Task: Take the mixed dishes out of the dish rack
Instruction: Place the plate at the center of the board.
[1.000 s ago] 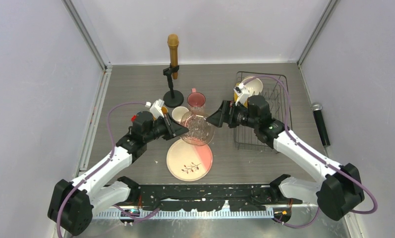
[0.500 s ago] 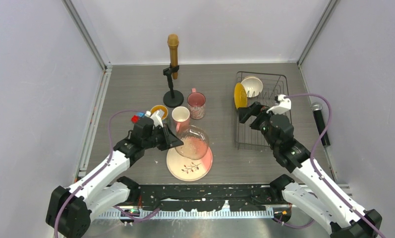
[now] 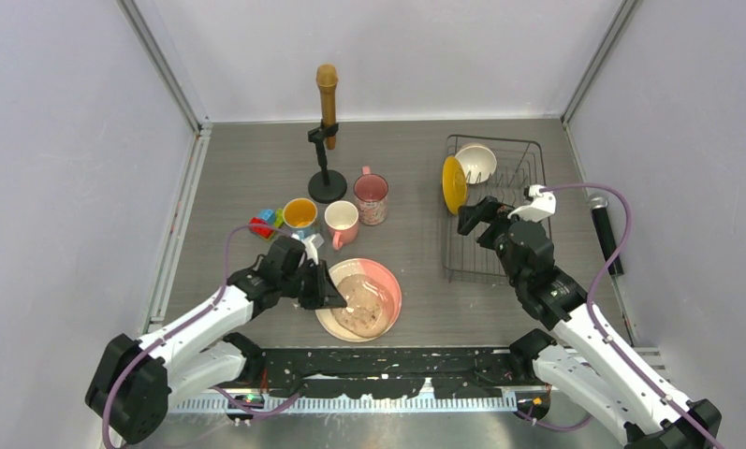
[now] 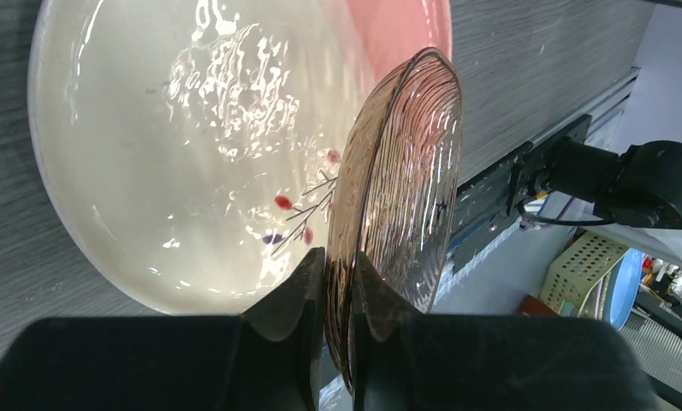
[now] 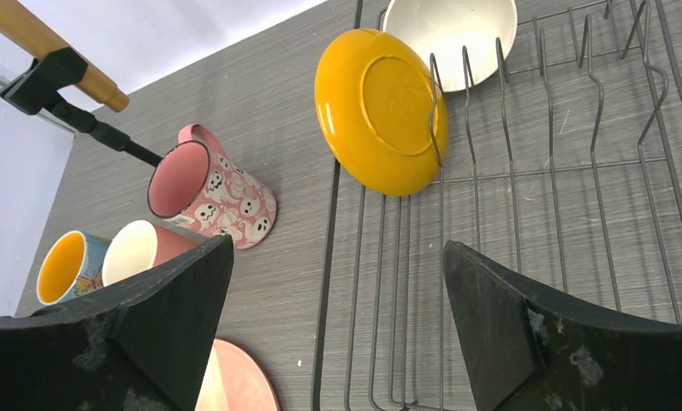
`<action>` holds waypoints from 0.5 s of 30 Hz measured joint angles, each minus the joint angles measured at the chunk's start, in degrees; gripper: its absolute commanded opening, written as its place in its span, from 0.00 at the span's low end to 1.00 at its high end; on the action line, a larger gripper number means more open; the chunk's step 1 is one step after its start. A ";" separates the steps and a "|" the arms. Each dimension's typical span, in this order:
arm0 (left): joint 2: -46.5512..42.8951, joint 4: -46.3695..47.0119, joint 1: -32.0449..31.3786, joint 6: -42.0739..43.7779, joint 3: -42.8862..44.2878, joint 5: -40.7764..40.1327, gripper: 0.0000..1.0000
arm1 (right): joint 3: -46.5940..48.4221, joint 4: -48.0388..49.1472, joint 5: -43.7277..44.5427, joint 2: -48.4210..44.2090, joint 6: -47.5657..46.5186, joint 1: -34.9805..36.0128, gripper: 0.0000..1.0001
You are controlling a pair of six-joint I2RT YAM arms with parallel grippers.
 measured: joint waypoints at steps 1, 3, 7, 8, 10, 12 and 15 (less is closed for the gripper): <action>0.00 -0.42 -0.15 0.07 -0.24 -0.02 0.00 | 0.00 -0.07 0.00 0.20 -0.11 0.00 0.99; 0.00 -0.79 -0.28 0.11 -0.79 -0.20 0.03 | 0.02 -0.11 -0.02 0.52 -0.28 0.00 0.99; 0.52 -1.11 -0.31 0.13 -1.62 -1.09 0.05 | 0.00 -0.20 0.00 0.52 -0.48 0.00 0.99; 0.87 -1.09 -0.31 0.15 -1.62 -1.53 0.06 | 0.02 -0.26 0.00 0.52 -0.52 0.00 0.99; 1.68 -1.03 -0.31 0.31 -1.64 -2.29 0.06 | 0.02 -0.48 -0.02 0.52 -0.52 0.00 0.99; 2.40 -0.74 -0.31 0.28 -1.66 -2.47 0.08 | 0.02 -0.81 -0.07 0.52 -0.55 0.00 0.99; 3.43 0.02 -0.31 0.24 -1.64 -2.56 0.15 | 0.00 -1.20 -0.07 0.52 -0.55 0.00 0.99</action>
